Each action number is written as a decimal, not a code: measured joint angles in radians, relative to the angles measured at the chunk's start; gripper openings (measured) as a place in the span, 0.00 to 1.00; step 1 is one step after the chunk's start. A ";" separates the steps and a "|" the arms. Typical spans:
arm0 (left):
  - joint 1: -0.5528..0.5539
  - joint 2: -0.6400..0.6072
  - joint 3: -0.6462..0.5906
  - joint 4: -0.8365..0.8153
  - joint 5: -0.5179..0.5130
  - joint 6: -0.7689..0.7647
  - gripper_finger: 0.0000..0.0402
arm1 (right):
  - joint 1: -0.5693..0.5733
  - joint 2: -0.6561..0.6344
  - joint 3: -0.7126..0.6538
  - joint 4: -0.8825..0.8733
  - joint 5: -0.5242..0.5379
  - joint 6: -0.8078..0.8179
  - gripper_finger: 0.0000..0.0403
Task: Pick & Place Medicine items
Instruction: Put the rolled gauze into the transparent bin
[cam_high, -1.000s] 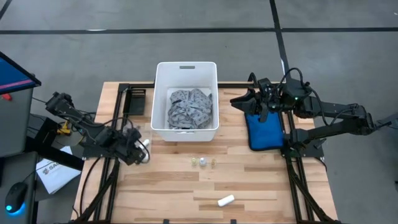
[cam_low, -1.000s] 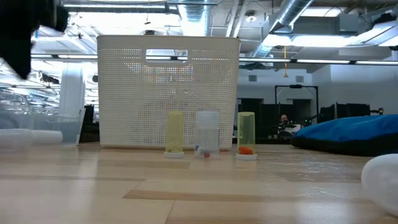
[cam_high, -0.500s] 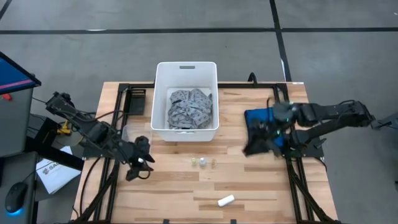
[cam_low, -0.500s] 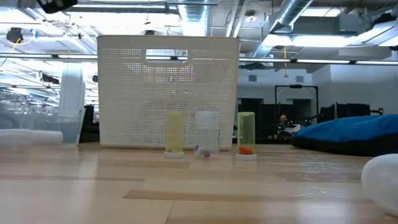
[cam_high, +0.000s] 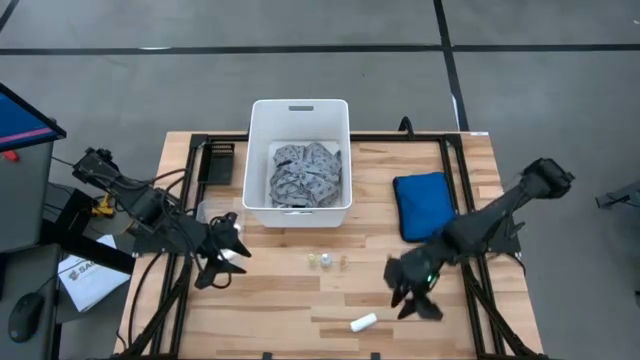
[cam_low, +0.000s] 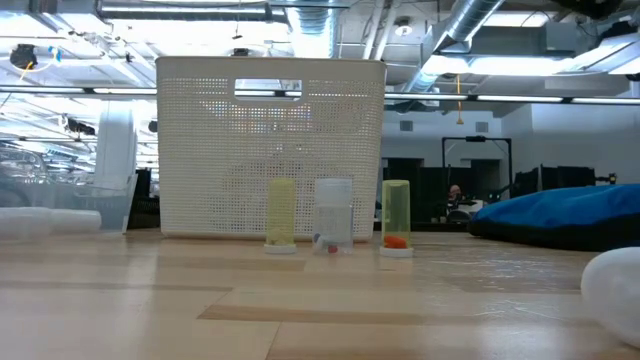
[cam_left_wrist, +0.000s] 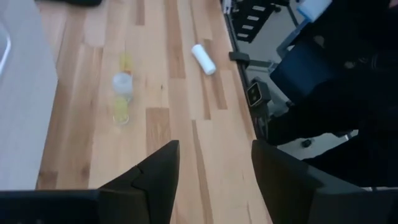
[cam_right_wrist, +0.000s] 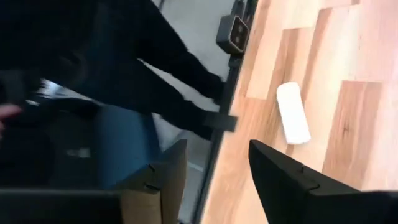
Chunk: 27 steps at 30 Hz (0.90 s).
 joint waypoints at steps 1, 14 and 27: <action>-0.003 0.000 0.004 -0.001 0.000 0.012 0.48 | 0.018 0.026 0.008 -0.004 0.040 -0.007 0.43; -0.052 0.000 0.009 -0.029 -0.004 0.108 0.47 | 0.212 0.353 0.173 -0.048 0.558 -0.155 0.54; -0.063 0.000 0.009 -0.057 -0.009 0.109 0.47 | 0.219 0.605 0.247 -0.042 0.583 -0.152 0.52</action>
